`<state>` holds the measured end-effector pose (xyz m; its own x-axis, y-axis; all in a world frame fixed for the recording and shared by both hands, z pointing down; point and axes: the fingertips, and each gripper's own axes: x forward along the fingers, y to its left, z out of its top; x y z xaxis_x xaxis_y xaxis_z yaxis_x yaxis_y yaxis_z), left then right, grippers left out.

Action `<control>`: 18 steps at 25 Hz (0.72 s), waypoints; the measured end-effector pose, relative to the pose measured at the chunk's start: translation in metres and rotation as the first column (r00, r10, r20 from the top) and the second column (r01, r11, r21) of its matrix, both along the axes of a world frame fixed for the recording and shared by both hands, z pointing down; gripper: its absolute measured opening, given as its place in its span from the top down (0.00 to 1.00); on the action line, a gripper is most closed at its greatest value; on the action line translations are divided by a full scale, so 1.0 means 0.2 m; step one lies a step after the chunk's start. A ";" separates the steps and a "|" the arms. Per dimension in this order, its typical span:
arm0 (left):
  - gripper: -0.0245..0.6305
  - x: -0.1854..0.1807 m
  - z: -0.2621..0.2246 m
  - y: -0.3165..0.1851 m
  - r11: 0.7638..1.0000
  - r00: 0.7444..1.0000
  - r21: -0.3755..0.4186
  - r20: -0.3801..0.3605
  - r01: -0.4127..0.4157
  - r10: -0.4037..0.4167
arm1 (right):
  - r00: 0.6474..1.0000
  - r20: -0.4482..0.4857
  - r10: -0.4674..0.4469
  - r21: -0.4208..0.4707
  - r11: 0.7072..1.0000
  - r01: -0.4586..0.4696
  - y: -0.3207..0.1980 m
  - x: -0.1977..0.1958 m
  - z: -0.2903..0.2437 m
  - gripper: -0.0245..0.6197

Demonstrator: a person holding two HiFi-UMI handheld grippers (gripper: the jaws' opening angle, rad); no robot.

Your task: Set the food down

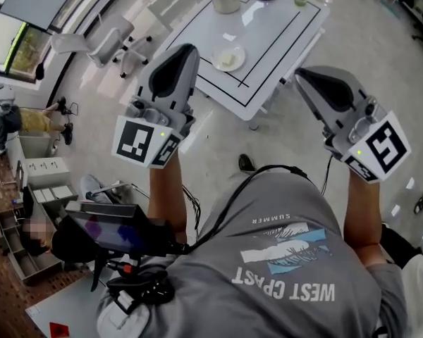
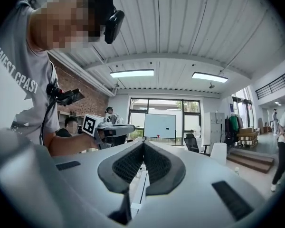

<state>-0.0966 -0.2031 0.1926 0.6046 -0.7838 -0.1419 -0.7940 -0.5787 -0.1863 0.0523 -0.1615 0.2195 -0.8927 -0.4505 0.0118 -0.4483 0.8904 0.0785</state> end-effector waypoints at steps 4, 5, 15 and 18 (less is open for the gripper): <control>0.92 0.22 -0.05 0.17 1.000 1.000 0.009 -0.013 0.000 0.000 | 1.000 -0.008 -0.021 -0.001 1.000 0.021 0.15 0.20 0.00 0.95; 0.92 0.28 -0.05 0.21 1.000 1.000 0.009 -0.012 -0.002 0.002 | 1.000 -0.008 -0.026 -0.004 1.000 0.026 0.18 0.24 0.00 0.95; 0.92 0.55 -0.02 0.68 0.998 0.998 -0.016 0.011 0.063 -0.063 | 0.990 0.016 -0.139 -0.028 0.990 0.139 0.57 0.46 0.02 0.95; 0.92 0.54 0.00 0.81 0.996 0.996 -0.019 0.011 0.089 -0.089 | 0.985 0.018 -0.173 -0.031 0.984 0.174 0.66 0.42 0.05 0.95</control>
